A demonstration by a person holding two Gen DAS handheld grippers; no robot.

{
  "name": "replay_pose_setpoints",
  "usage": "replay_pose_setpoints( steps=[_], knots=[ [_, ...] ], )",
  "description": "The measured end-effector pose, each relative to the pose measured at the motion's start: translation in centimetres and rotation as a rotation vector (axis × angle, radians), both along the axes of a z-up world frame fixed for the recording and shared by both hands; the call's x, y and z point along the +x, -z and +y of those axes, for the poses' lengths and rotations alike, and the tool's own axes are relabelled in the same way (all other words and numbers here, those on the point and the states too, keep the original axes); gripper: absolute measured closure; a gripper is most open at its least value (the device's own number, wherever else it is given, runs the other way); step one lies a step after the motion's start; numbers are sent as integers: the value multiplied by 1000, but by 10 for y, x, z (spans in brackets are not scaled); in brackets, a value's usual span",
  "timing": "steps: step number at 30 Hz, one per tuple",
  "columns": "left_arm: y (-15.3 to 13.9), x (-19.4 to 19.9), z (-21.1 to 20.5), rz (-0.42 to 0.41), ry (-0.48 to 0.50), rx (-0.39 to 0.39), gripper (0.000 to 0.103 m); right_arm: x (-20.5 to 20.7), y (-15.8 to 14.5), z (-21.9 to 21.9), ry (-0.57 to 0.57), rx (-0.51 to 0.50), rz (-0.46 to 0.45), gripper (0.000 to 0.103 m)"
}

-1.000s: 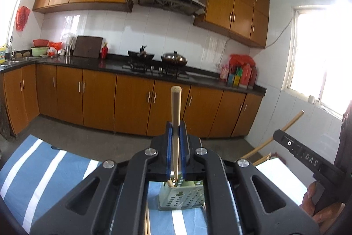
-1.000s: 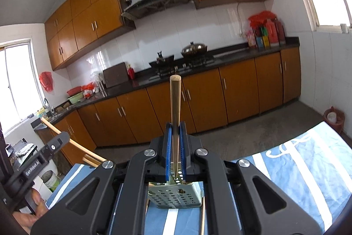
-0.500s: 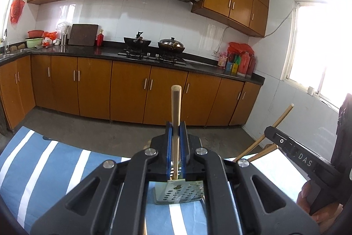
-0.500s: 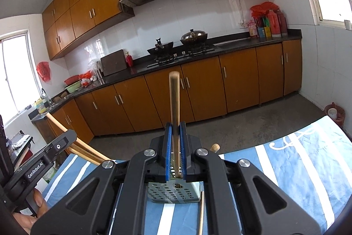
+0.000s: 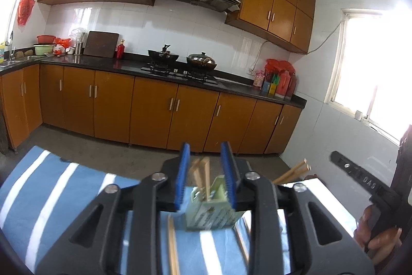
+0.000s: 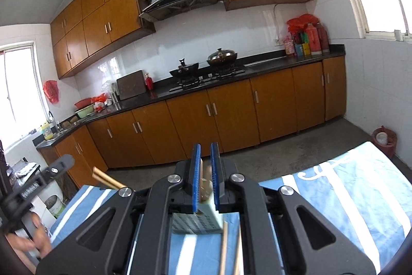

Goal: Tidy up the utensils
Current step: 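Open both tools to release the chopsticks into the holder, then close the right tool on another chopstick while the left tool grasps one too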

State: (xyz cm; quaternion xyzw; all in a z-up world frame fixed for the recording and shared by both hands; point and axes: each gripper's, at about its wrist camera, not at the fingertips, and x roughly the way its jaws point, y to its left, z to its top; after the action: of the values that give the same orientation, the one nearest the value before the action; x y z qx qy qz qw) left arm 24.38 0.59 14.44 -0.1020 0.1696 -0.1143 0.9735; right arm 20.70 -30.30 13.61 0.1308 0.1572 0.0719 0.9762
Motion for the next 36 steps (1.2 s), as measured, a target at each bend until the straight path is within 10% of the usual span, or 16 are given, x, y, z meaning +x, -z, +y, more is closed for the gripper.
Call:
replay_pose_setpoints(
  steps=[5,10,14,17,32,36],
  knots=[
    [48,-22,45,174,-17,37,58,-29,35,-34,81,-48,91,84],
    [133,-8,84,453,-113,49,50,-15,118,-54,120,-17,374,84],
    [177,-2,96,602,-196,80,21,-4,169,-31,57,-12,517,84],
    [186,-5,95,624,-210,99,4,3,191,-6,-7,-18,571,84],
    [194,-23,31,504,-10,242,4,7,222,27,-11,-170,595,96],
    [206,-19,19,548,29,216,25,10,222,3,82,-130,606,96]
  ],
)
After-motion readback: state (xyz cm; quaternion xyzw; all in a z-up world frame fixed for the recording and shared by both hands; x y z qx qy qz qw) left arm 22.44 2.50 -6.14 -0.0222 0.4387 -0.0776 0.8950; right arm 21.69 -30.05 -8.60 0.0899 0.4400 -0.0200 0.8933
